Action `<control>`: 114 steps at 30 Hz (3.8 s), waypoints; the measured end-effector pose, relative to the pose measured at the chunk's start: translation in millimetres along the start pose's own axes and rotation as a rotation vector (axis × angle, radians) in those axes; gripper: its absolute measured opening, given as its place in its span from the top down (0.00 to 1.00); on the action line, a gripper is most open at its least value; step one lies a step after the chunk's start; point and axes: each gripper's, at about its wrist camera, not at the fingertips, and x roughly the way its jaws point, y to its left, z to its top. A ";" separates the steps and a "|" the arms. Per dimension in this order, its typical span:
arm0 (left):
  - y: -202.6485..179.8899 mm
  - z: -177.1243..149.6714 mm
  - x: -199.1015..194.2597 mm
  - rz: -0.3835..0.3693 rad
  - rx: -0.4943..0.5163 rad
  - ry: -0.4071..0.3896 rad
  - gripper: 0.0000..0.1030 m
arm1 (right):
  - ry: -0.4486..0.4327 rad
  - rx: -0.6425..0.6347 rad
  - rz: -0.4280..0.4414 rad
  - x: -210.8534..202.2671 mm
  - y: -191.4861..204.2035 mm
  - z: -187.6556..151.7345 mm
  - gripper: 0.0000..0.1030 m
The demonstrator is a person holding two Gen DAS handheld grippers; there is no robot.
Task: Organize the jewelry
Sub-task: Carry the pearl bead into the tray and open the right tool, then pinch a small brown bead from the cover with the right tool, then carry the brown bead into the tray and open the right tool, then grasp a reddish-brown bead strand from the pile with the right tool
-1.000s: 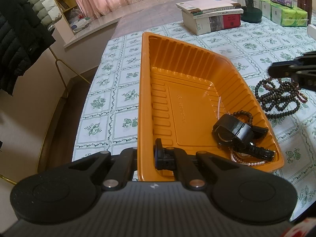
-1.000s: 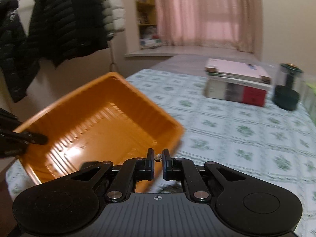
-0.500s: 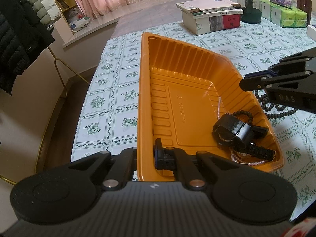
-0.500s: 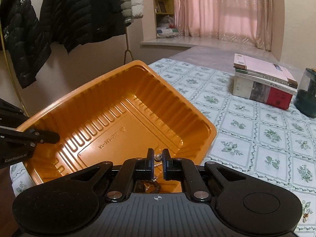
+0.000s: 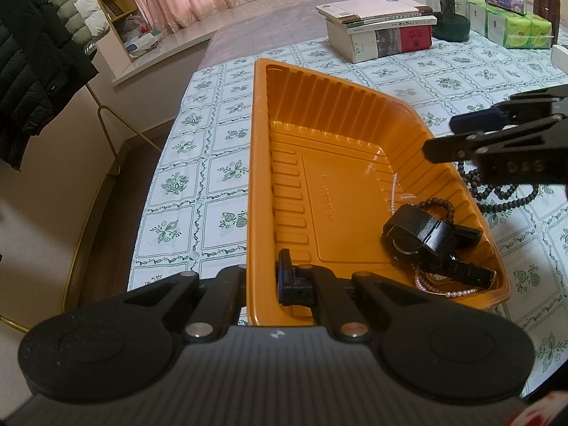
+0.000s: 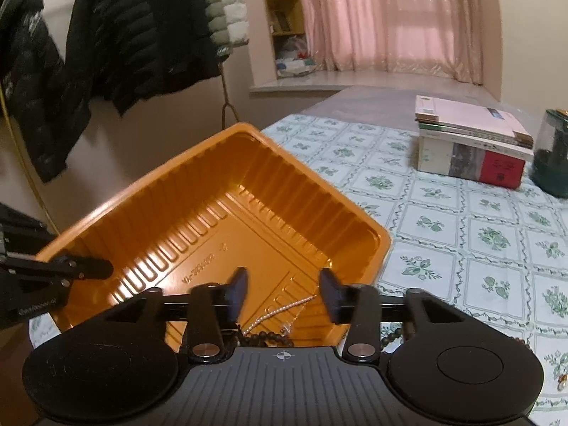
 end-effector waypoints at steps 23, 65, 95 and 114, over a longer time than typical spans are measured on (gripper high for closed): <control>-1.2 0.6 -2.5 0.004 0.006 -0.004 0.98 | 0.020 0.340 -0.431 -105.6 -152.4 -94.8 0.55; -3.6 -0.3 -3.3 0.009 0.010 -0.002 0.98 | -0.061 0.048 -0.162 -60.2 -62.9 -33.3 0.92; -4.0 0.5 -1.7 0.001 0.007 0.000 0.98 | 0.005 -0.010 0.047 3.3 0.2 -10.1 0.92; -2.7 0.2 -3.0 0.000 0.012 -0.006 0.98 | 0.006 0.247 -0.155 -80.6 -76.3 -82.6 0.53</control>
